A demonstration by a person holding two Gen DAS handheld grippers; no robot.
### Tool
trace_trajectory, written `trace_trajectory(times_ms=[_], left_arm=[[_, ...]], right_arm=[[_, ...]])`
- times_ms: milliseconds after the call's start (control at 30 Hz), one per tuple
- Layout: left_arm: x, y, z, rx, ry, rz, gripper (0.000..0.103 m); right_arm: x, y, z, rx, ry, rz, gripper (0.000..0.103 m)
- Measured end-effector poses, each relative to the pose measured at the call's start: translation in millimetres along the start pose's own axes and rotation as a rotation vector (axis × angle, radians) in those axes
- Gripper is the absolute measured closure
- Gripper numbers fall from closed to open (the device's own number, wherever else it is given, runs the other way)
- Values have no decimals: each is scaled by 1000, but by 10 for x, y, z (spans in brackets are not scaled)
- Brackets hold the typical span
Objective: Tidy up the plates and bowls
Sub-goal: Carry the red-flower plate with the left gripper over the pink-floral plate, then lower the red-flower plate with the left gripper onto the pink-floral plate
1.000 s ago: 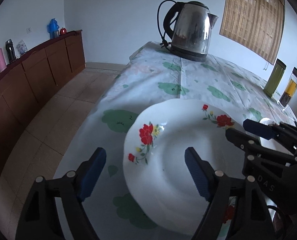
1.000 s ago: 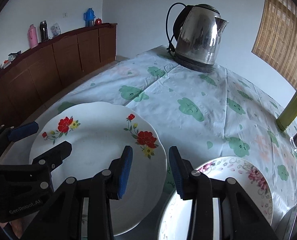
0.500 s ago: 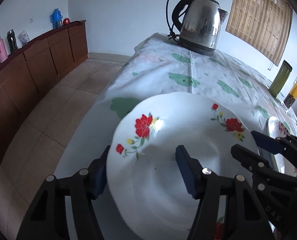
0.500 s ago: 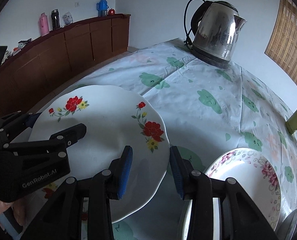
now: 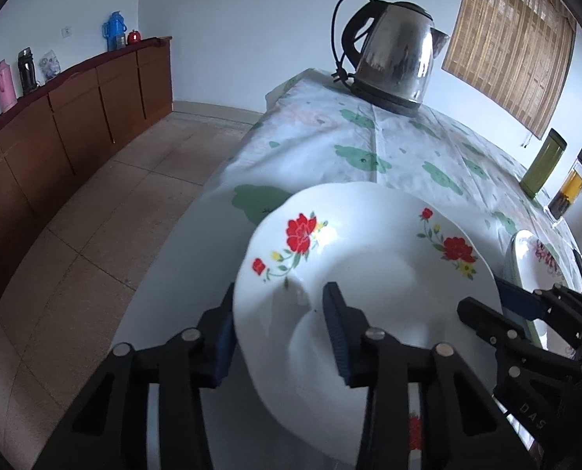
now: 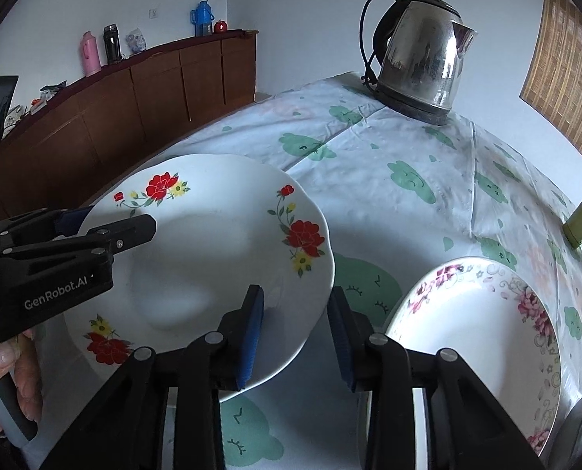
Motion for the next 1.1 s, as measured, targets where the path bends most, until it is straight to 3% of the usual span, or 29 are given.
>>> trace_trajectory(times_ms=[100,233,633,1100], left_arm=[[0,5,-42,1,-16,1,76],[12,-3,2,-26,-2,19,75],[-25,-64,-1,-2,-31,57,75],[-69,-301,69,78,-47,162,75]], right_arm=[[23,-29,0,-1,4,10,69],[33,-33,-18,16,9,17,69],[120,-215,-62,17,38,80,70],[191,-534,-22,16,56,157,70]])
Point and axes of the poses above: each gripper's, at about its wrist camera, not at the fingertips, and y roughly the way its jaws point, z to its right, x to its underside, the point moved 3 cm from there along y, roughly the way its jaws point, and after that the axes turned 10 degrees about -x, right-handed, at the moved point
